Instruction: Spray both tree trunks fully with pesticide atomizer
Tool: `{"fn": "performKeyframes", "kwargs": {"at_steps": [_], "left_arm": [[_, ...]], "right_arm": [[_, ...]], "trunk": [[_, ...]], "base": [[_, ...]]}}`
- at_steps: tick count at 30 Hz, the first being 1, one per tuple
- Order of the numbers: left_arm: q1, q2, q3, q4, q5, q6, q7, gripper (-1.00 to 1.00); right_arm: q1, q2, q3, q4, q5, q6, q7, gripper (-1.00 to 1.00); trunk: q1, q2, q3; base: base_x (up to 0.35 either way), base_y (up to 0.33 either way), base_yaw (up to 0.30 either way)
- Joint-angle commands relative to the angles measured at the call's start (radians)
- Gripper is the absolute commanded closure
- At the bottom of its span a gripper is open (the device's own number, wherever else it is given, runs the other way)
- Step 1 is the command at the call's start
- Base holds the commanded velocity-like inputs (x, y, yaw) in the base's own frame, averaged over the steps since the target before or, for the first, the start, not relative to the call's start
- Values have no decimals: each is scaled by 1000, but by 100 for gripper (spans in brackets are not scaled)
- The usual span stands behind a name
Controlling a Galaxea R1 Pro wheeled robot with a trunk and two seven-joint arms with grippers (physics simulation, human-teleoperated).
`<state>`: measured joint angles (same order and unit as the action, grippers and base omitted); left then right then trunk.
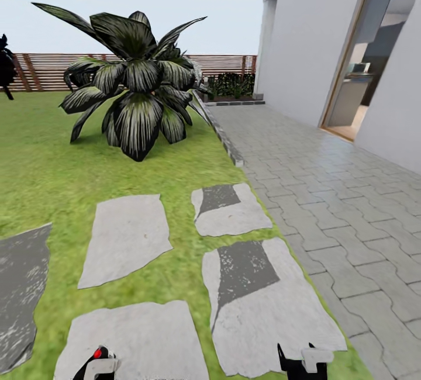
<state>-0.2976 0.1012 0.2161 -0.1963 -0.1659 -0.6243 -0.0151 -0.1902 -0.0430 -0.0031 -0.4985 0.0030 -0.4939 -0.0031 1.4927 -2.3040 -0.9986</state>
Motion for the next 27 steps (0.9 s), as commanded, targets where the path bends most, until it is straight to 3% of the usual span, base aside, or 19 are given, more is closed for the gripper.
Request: {"fn": "performKeyframes", "kwargs": {"at_steps": [1,27], "left_arm": [[0,0,0,0,0,0,0,100],[0,0,0,1,2,0,0,100]], "right_arm": [[0,0,0,0,0,0,0,-100],[0,0,2,-2,1,0,2,-100]], "trunk": [[0,0,0],[0,0,0]], "base": [[0,0,279],[0,0,279]]}}
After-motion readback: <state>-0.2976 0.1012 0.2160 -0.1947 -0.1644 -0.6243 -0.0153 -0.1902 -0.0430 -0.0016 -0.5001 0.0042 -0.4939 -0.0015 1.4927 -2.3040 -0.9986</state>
